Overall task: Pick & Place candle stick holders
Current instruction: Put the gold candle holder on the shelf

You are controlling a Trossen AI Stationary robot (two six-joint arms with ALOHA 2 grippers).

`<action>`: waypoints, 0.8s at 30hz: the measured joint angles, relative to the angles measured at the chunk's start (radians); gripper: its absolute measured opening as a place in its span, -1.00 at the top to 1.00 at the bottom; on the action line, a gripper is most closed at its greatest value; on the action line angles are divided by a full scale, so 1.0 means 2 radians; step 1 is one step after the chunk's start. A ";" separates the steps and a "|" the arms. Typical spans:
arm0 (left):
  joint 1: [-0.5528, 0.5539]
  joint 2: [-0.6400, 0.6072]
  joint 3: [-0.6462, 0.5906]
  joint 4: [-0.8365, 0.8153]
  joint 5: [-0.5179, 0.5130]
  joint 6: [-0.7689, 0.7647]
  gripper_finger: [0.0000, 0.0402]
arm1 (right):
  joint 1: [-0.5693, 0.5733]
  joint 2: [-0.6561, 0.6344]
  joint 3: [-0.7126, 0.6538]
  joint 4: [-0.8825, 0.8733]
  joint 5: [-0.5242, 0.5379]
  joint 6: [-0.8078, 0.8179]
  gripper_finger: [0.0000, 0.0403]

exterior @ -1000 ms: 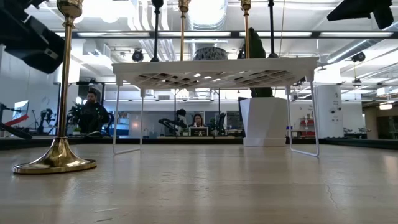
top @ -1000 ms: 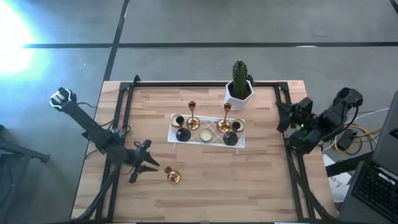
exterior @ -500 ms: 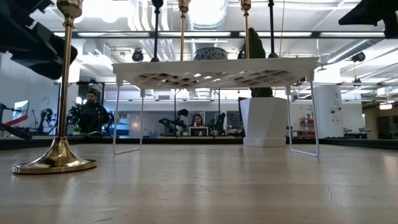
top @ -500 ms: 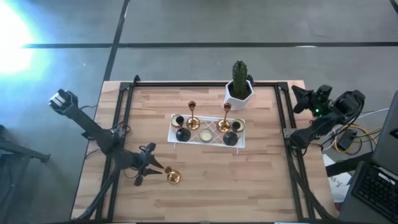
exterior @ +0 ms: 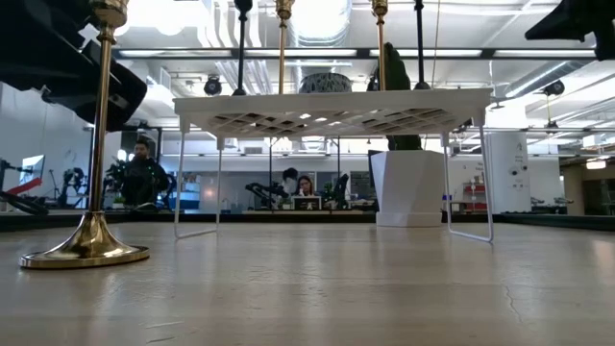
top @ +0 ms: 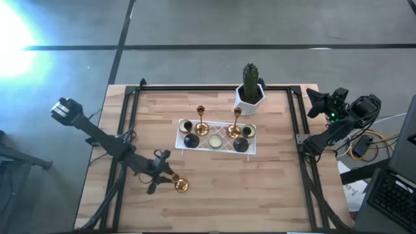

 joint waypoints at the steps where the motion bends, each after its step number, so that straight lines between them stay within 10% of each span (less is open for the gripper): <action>1: 0.002 0.003 0.000 0.003 0.005 0.000 0.46 | 0.000 0.000 0.000 0.000 0.000 -0.001 0.96; 24: 0.016 -0.026 0.052 -0.101 0.004 0.014 0.90 | 0.000 0.000 0.000 0.000 -0.005 -0.028 0.96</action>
